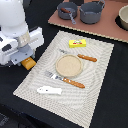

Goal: Interact with the objects in diverse but meaningful ways.

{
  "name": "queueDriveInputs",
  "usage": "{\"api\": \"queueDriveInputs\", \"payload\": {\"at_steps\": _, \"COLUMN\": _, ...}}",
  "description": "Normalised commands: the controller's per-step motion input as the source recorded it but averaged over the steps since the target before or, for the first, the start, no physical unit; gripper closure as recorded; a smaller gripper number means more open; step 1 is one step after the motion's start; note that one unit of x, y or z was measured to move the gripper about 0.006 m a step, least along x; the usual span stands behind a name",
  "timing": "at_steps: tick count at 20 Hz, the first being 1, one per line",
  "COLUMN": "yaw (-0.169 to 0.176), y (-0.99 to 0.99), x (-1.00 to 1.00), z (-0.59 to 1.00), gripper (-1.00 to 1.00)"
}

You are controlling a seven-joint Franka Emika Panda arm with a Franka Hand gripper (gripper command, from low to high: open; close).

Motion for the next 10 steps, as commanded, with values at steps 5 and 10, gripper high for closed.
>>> {"api": "queueDriveInputs", "payload": {"at_steps": 5, "yaw": -0.016, "y": -0.01, "x": 0.12, "z": 1.00, "gripper": -1.00}}
{"api": "queueDriveInputs", "payload": {"at_steps": 10, "yaw": -0.005, "y": -0.21, "x": 0.51, "z": 0.95, "gripper": -1.00}}
